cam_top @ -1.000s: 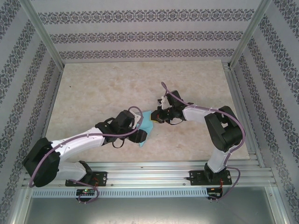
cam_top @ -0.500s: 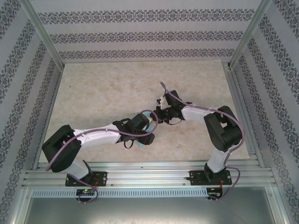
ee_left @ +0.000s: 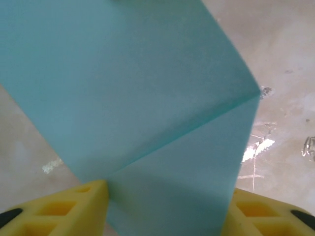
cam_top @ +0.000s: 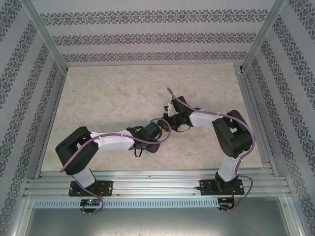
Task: Fold a paper plane with a square sheet of paper (fold left side to right side)
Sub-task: Fold the wing for the fifth time at the center of the table.
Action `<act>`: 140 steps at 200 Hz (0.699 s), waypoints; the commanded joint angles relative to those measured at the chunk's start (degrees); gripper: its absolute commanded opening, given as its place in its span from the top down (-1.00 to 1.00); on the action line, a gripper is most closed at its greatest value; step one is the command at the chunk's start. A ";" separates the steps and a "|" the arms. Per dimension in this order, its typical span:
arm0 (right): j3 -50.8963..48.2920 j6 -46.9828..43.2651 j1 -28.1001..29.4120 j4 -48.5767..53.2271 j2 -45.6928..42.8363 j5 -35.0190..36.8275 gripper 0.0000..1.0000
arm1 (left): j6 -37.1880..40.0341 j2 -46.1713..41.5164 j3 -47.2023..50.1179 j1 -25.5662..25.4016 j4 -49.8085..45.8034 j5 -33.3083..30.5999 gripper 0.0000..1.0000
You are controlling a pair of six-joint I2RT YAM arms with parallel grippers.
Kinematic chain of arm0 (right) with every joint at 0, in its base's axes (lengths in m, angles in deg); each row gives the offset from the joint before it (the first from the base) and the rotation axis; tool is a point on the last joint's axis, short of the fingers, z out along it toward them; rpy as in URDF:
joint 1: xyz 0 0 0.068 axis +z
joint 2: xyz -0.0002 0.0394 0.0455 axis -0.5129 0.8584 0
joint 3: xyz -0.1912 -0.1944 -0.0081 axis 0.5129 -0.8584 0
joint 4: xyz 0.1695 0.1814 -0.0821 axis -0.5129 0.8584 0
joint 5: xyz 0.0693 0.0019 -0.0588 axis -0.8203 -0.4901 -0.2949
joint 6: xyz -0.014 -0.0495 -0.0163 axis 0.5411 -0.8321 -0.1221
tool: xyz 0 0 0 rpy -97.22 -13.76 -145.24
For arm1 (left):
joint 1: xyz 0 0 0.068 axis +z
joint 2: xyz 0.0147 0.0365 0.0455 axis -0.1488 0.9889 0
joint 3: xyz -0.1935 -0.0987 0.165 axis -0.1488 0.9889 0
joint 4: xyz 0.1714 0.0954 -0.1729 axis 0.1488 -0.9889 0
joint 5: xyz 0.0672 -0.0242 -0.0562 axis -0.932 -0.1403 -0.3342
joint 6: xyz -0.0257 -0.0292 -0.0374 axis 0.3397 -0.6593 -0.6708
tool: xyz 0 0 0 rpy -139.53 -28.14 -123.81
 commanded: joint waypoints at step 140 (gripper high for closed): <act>-3.85 -1.35 -1.85 6.25 -10.60 5.64 0.22 | -0.91 1.88 -1.71 -0.96 0.44 1.21 0.09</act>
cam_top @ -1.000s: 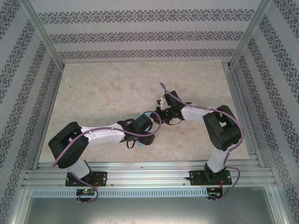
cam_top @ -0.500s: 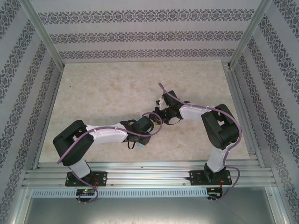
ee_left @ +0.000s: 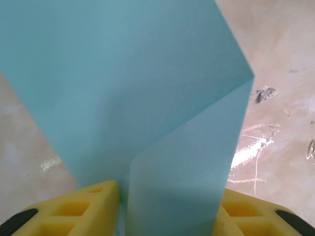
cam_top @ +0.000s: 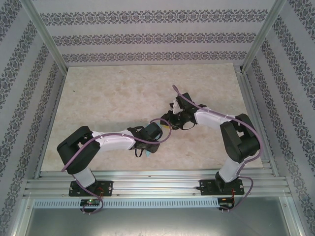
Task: Fold a paper plane with a square sheet of paper (fold left side to right side)
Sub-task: Fold the wing for the fifth time at the center of the table.
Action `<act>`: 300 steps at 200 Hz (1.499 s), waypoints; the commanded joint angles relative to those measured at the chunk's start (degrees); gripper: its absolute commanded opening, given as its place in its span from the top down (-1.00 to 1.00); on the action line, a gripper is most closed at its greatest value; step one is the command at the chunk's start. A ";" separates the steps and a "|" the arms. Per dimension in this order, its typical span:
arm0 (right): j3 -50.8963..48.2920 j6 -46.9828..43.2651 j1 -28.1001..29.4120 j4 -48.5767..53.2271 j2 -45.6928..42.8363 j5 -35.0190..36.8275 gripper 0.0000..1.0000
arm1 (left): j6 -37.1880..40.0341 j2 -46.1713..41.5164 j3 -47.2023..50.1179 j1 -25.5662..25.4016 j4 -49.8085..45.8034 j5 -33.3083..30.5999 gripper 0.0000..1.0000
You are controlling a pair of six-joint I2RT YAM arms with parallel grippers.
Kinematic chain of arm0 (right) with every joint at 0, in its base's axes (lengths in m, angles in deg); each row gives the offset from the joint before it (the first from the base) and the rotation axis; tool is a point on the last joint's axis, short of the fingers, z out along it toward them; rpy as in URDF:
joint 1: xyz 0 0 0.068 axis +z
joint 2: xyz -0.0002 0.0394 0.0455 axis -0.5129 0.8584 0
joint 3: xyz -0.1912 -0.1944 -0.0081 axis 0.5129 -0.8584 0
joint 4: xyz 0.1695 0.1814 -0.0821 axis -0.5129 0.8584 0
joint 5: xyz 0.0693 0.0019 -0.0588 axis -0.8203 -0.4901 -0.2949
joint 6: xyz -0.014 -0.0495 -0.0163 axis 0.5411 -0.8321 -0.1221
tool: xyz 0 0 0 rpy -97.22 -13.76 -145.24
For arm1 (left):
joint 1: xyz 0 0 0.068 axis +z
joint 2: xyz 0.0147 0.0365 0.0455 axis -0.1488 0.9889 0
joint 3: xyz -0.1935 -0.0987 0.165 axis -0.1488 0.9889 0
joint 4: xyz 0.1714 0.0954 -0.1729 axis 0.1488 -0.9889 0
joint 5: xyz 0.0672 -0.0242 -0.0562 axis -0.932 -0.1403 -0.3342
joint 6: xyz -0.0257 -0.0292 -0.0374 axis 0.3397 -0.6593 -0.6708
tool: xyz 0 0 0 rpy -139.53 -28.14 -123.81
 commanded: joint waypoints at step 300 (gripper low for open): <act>-12.08 20.43 4.63 -21.20 1.83 -1.43 0.95 | -1.63 -18.84 4.53 -2.88 -0.82 3.48 -0.25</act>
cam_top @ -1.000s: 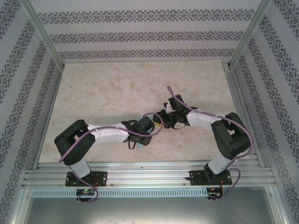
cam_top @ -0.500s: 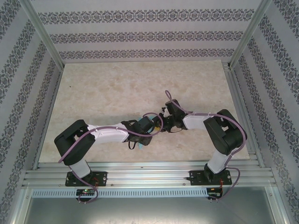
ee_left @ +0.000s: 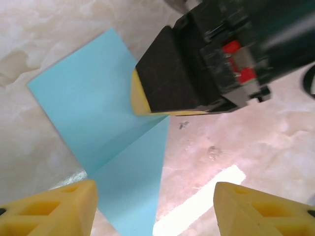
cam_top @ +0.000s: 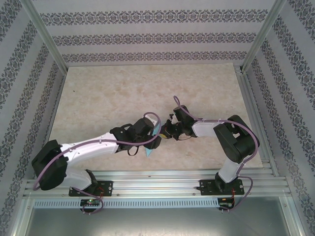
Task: Fold a paper plane with a square sheet of paper (fold left side to right side)
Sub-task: Fold the wing for the fifth time at the center of the table.
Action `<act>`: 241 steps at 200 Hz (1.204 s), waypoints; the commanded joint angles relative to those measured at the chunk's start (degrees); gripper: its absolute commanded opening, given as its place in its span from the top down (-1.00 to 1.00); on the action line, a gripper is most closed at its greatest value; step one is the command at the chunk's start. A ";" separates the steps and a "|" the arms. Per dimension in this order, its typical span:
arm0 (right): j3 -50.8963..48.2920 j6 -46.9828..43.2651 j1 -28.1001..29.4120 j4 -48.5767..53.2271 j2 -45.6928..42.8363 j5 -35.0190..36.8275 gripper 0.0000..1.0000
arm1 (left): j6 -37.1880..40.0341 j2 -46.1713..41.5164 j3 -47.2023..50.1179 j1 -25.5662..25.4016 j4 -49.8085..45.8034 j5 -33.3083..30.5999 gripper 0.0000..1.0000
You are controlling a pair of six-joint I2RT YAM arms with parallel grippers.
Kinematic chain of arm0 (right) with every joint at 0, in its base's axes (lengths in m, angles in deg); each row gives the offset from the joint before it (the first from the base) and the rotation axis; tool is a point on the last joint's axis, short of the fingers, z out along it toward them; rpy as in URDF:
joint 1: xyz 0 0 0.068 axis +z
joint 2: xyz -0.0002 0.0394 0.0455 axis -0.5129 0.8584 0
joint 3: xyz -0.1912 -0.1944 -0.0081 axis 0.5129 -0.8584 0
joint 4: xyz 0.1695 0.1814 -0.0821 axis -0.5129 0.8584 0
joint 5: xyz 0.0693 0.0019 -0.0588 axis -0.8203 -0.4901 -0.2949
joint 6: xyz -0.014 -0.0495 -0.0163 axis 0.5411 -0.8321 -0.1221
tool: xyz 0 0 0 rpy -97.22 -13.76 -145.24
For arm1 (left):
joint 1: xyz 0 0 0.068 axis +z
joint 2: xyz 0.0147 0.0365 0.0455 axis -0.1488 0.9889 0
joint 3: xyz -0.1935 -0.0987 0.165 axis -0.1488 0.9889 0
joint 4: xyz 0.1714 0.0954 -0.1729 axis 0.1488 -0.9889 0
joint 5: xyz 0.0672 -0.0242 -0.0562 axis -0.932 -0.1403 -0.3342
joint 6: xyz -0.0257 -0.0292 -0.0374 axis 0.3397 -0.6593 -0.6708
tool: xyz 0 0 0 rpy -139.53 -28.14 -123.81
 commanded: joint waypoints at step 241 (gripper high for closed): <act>1.69 -1.91 0.37 3.61 -0.84 0.65 0.95 | -5.60 19.41 -5.01 -6.76 -3.78 -7.87 0.40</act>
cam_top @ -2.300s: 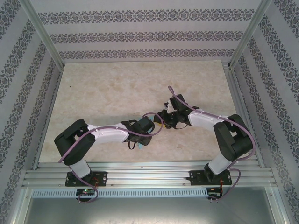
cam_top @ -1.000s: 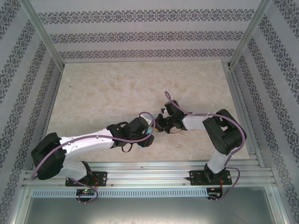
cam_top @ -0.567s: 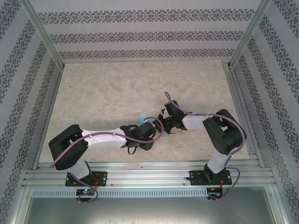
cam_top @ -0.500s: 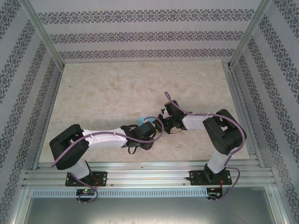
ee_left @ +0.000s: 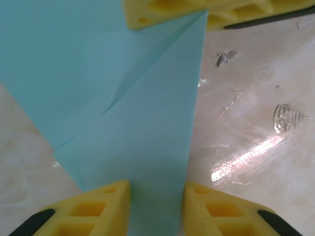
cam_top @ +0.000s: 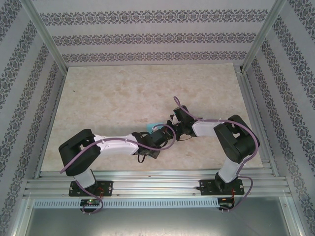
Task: Fold a paper plane with a square sheet of paper (fold left side to right side)
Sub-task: Fold the wing for the fifth time at the center of the table.
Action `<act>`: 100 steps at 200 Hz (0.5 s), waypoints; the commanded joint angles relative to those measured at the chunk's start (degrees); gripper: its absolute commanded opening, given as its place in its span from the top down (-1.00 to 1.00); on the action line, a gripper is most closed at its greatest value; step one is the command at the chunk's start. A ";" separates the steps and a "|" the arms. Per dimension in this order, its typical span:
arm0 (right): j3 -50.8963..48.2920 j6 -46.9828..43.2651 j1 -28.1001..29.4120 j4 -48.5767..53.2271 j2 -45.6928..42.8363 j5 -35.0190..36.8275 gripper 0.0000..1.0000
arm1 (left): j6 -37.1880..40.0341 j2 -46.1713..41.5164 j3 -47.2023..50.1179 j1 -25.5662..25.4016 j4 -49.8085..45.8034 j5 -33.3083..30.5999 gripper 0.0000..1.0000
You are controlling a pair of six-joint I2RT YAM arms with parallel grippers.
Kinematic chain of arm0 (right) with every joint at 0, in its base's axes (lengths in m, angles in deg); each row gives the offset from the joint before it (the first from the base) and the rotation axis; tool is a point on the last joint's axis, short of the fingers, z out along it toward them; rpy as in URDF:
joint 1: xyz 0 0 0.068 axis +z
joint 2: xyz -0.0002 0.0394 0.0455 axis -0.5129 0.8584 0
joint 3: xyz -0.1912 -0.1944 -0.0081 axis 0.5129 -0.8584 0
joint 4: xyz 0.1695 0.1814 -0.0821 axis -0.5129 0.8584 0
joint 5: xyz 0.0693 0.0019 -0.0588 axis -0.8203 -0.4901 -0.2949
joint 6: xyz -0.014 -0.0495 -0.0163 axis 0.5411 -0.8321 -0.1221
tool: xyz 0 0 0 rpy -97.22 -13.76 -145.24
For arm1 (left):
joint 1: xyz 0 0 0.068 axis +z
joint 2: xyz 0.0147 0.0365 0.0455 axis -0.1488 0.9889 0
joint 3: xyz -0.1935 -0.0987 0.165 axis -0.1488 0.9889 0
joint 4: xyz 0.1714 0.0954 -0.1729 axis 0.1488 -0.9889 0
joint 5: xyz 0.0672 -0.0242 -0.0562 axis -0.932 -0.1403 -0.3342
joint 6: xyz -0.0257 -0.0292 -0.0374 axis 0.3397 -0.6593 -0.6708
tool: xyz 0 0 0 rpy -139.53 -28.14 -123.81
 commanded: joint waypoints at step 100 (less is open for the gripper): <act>2.77 -3.29 0.00 5.34 -1.11 1.43 0.85 | -1.12 -3.43 0.76 -0.47 0.80 -1.28 0.74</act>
